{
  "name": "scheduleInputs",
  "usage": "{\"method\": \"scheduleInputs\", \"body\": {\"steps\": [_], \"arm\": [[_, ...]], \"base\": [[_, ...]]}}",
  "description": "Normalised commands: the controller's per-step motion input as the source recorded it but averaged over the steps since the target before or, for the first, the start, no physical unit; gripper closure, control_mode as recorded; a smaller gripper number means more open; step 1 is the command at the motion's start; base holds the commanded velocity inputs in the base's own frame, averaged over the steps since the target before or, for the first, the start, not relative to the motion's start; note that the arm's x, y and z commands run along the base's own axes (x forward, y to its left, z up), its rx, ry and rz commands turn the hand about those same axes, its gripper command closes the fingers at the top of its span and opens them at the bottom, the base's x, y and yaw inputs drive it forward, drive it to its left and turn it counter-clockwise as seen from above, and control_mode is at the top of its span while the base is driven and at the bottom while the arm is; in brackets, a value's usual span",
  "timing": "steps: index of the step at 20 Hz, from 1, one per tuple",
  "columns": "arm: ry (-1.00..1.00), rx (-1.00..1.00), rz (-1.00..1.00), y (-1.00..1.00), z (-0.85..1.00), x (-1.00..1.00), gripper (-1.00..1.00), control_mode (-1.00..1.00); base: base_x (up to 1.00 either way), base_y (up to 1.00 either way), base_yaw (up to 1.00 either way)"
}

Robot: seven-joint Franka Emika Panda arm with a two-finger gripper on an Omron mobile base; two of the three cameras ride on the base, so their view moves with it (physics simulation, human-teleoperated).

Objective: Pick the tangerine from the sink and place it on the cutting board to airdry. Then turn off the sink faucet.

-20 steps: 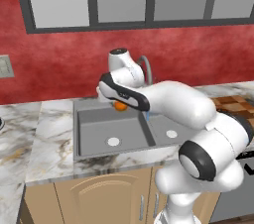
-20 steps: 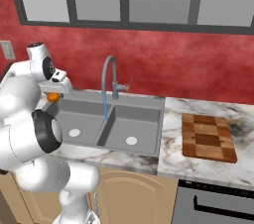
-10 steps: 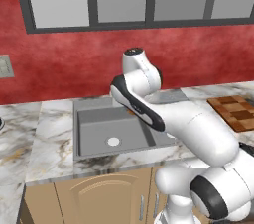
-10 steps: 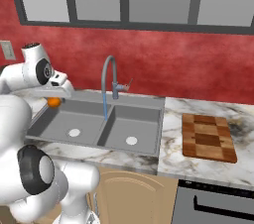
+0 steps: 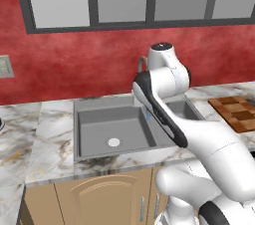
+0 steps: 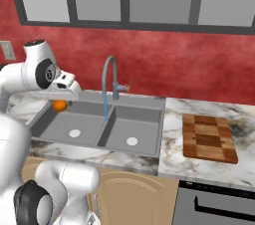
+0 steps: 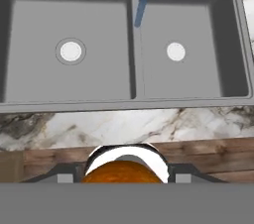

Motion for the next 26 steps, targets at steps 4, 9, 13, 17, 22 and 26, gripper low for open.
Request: {"method": "scheduleInputs", "body": {"steps": [4,9,13,17,22,26], "arm": [[0.00,-0.01,0.00,-0.55,0.24,-0.43,1.00,-1.00],[0.00,-0.02,0.00,-0.55,0.18,-0.37,1.00,-1.00],[0.00,-0.01,0.00,-0.64,0.18,-0.34,1.00,-1.00],[0.00,0.00,0.00,-0.63,0.11,-0.24,1.00,-1.00],[0.00,0.00,0.00,-0.64,0.02,-0.15,1.00,-1.00],[0.00,0.00,0.00,-0.63,0.00,0.00,1.00,-1.00]], "base": [[0.00,0.00,0.00],[0.00,0.00,0.00],[0.00,0.00,0.00],[0.00,0.00,0.00],[0.00,0.00,0.00],[0.00,0.00,0.00]]}}
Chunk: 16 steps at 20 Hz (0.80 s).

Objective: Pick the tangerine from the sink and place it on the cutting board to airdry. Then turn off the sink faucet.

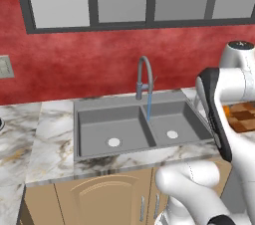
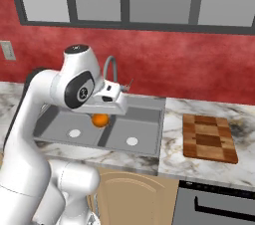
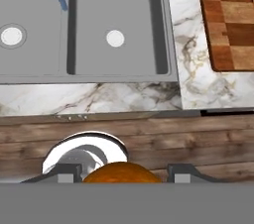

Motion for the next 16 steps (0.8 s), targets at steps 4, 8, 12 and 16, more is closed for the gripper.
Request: {"method": "scheduleInputs", "body": {"steps": [4,8,12,16], "arm": [[0.00,0.00,0.00,-0.64,0.00,0.00,1.00,-1.00],[0.00,0.00,0.00,-0.68,0.00,0.00,1.00,-1.00],[0.00,0.00,0.00,-0.65,0.00,0.01,1.00,-1.00],[0.00,0.00,0.00,-0.64,0.00,0.03,1.00,-1.00]], "base": [[0.00,0.00,0.00],[0.00,0.00,0.00],[0.00,0.00,0.00],[0.00,0.00,0.00]]}}
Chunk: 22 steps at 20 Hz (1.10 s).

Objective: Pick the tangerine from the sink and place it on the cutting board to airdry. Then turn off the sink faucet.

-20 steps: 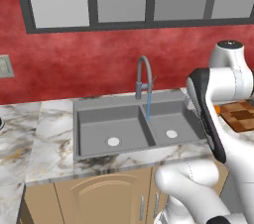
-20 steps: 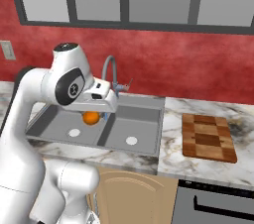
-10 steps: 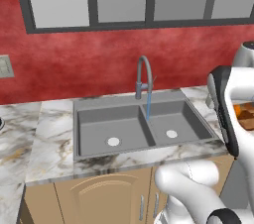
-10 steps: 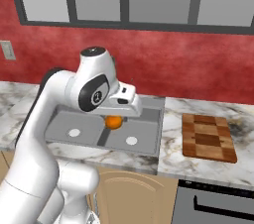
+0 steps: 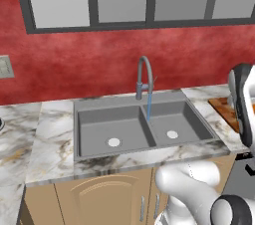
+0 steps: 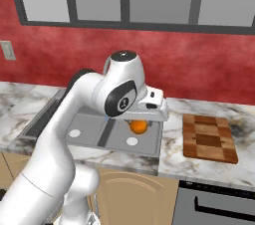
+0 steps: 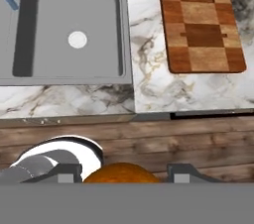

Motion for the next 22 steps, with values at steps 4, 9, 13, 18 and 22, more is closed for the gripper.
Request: {"method": "scheduleInputs", "body": {"steps": [4,9,13,18,22], "arm": [[0.00,0.00,0.00,-0.65,0.00,0.03,1.00,-1.00],[0.00,0.00,0.00,-0.59,0.01,0.11,1.00,-1.00],[0.00,0.00,0.00,-0.51,0.00,0.18,1.00,-1.00],[0.00,0.00,0.01,-0.34,0.00,0.27,1.00,-1.00],[0.00,0.00,0.05,-0.21,0.00,0.40,1.00,-1.00]], "base": [[0.00,0.00,0.00],[0.00,0.00,0.00],[0.00,0.00,0.00],[0.00,0.00,0.00],[0.00,0.00,0.00]]}}
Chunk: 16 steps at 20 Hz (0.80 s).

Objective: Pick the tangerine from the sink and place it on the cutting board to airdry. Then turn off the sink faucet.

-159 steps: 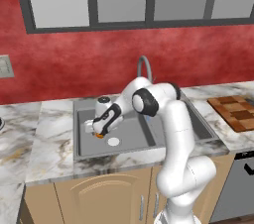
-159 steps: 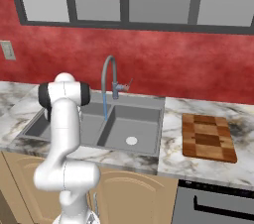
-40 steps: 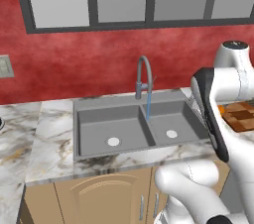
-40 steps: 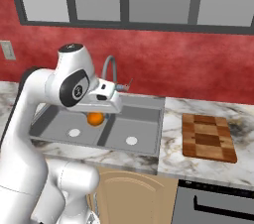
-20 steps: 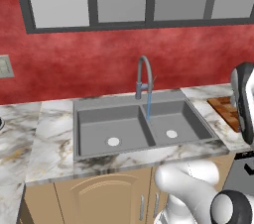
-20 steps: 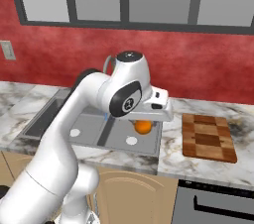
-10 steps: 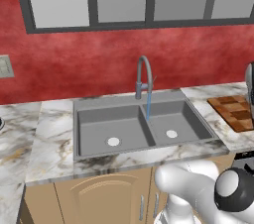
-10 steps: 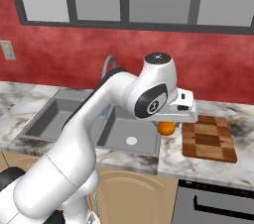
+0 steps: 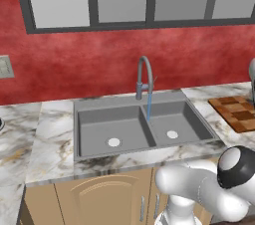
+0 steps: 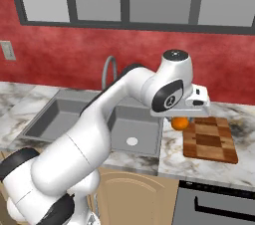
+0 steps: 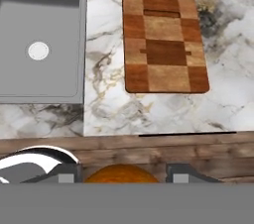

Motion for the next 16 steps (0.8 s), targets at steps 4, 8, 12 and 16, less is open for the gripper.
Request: {"method": "scheduleInputs", "body": {"steps": [4,8,12,16], "arm": [[-0.01,0.00,0.07,-0.13,0.00,0.42,1.00,-1.00],[-0.03,0.00,0.07,-0.12,0.00,0.38,1.00,-1.00],[-0.08,0.00,0.06,-0.20,-0.01,0.23,1.00,-1.00],[-0.12,0.00,0.06,-0.18,-0.12,0.17,1.00,-1.00]], "base": [[0.00,0.00,0.00],[0.00,0.00,0.00],[0.00,0.00,0.00],[0.00,0.00,0.00]]}}
